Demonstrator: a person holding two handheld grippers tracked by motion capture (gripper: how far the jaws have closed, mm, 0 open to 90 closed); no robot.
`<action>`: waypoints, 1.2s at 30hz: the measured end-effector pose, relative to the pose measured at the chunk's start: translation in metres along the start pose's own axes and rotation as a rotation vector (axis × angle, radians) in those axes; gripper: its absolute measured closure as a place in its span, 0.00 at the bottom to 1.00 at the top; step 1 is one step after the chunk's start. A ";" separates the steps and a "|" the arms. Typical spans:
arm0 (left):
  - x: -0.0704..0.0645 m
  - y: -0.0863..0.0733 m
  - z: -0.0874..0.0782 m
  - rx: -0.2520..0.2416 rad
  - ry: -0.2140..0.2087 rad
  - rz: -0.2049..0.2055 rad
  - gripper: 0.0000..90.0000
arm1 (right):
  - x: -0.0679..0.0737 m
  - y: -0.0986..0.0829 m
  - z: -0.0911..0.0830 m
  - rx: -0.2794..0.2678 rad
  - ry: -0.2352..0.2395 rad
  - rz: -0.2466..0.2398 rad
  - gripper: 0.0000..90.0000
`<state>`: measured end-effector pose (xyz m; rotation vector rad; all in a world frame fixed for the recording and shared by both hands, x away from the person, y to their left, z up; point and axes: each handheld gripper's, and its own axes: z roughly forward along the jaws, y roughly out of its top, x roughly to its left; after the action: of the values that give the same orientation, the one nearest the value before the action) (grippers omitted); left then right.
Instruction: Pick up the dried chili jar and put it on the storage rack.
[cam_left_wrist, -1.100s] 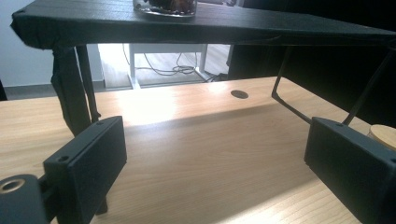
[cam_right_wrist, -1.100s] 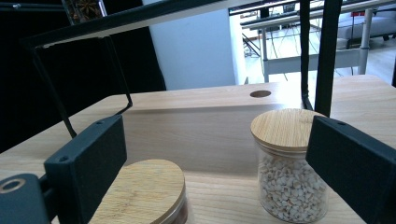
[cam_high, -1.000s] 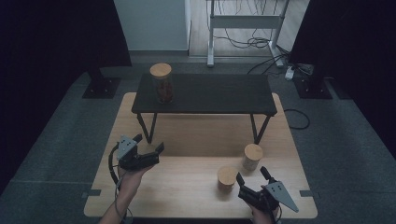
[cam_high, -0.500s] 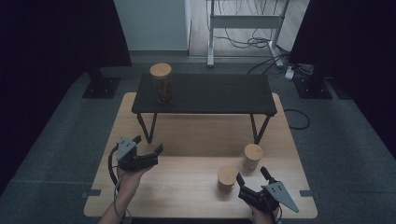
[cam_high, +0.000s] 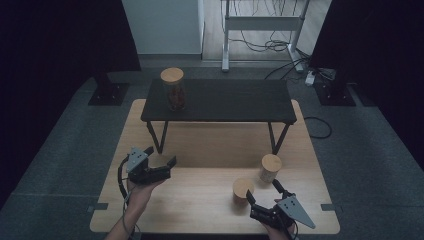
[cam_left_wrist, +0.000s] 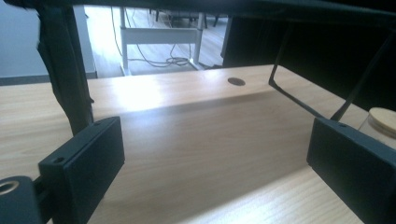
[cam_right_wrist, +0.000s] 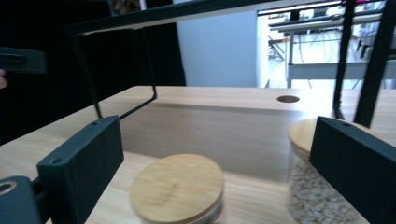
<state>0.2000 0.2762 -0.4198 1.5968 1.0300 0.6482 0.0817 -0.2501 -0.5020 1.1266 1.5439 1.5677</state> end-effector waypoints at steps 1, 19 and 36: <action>0.000 0.000 0.000 0.003 0.000 0.006 0.05 | 0.000 0.001 0.000 0.003 0.007 0.004 0.03; 0.011 0.001 0.003 0.035 -0.012 0.029 0.04 | 0.023 0.000 -0.017 0.140 0.004 -0.009 0.02; 0.013 -0.001 0.012 0.076 -0.001 0.045 0.04 | 0.024 -0.001 0.003 0.288 -0.009 -0.046 0.02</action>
<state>0.2158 0.2817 -0.4253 1.6908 1.0312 0.6446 0.0739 -0.2270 -0.4995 1.2389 1.8183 1.3366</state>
